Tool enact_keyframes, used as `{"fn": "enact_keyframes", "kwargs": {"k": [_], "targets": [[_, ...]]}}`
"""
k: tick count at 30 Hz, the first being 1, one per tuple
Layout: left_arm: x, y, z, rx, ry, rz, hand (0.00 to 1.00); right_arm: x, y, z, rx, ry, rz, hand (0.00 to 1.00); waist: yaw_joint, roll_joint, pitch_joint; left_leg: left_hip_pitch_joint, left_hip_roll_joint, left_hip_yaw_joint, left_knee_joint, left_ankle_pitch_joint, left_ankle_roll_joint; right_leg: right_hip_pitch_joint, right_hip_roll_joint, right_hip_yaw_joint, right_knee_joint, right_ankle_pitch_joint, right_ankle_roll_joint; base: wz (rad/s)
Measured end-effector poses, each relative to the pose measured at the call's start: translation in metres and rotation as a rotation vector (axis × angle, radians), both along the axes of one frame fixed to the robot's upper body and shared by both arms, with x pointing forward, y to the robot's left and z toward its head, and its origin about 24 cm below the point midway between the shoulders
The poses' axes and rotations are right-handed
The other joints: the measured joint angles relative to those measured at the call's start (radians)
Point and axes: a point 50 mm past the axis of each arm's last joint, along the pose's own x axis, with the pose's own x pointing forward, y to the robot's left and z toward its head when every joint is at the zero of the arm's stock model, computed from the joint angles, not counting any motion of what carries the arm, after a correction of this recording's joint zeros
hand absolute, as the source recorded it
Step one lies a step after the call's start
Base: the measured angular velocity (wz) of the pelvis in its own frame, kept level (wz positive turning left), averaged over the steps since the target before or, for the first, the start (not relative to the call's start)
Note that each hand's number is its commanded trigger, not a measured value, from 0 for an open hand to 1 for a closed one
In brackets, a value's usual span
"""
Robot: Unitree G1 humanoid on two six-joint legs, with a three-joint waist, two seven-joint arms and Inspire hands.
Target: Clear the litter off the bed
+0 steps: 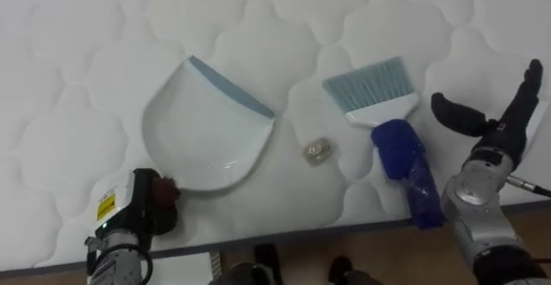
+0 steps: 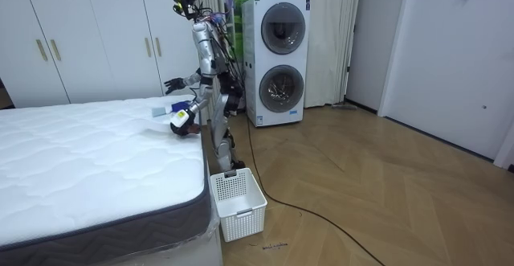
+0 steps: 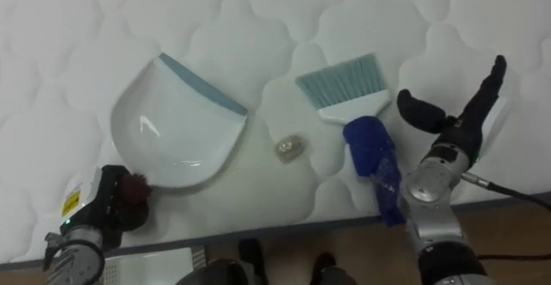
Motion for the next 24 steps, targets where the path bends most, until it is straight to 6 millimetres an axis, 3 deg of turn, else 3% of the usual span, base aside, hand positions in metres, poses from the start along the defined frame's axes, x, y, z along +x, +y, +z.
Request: {"fn": "enact_keyframes", "kwargs": {"k": [9, 19, 24], "targets": [[-0.007, 0.002, -0.006, -0.055, 0.067, 0.0, 1.0, -0.003, 0.003, -0.006, -0.017, 0.022, 0.02, 0.0, 0.015, 0.01, -0.0026, -0.001, 0.004, -0.002, 0.01, 0.0, 0.0, 0.003, -0.008, -0.017, 0.003, 0.001, -0.002, 0.0], [-0.012, 0.003, -0.008, -0.09, 0.101, -0.006, 1.0, -0.024, 0.002, -0.052, -0.074, 0.271, 0.085, 0.0, 0.031, 0.022, 0.0001, -0.022, 0.013, -0.015, 0.037, -0.001, 0.0, -0.008, 0.003, -0.017, 0.02, 0.003, -0.008, 0.02], [-0.011, 0.002, -0.007, -0.094, 0.097, -0.013, 1.0, -0.027, 0.0, -0.057, -0.072, 0.302, 0.096, 0.0, 0.038, 0.034, 0.0, -0.042, 0.013, -0.016, 0.05, -0.001, 0.002, -0.033, -0.005, -0.011, 0.039, -0.003, -0.012, -0.02]]}}
